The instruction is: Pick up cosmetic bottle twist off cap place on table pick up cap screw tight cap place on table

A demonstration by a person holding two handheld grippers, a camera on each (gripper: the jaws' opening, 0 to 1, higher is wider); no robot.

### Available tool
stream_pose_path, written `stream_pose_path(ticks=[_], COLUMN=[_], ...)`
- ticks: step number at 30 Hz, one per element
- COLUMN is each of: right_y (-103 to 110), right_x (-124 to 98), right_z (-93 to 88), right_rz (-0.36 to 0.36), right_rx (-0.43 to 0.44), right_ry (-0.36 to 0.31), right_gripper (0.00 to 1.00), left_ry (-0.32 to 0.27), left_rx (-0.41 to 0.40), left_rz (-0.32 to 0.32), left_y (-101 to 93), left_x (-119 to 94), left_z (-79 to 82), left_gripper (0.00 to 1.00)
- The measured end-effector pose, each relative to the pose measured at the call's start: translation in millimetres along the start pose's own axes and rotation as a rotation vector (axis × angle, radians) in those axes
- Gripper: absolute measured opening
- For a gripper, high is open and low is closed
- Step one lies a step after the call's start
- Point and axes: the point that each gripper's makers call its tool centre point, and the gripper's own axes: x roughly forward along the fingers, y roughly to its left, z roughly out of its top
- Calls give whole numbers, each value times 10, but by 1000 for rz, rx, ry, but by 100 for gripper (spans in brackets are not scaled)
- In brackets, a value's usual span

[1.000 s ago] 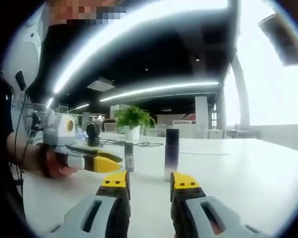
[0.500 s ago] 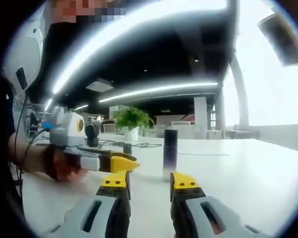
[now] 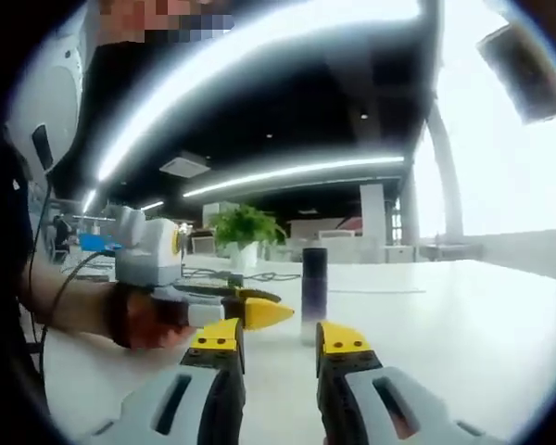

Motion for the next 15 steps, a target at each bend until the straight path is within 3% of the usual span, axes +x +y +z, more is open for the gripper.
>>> stream_pose_path(ticks=[8,15], right_y=[-21,-31], right_x=[5,-3], right_z=[12,19], right_rz=[-6,-5], right_rx=[15,20], right_ry=[-10,-15], right_gripper=[23,23], left_ry=[8,12], left_rx=[5,54], left_rz=[41,37], left_y=[91,77], left_x=[122,241], left_z=[-47,-34], left_gripper=[20,19])
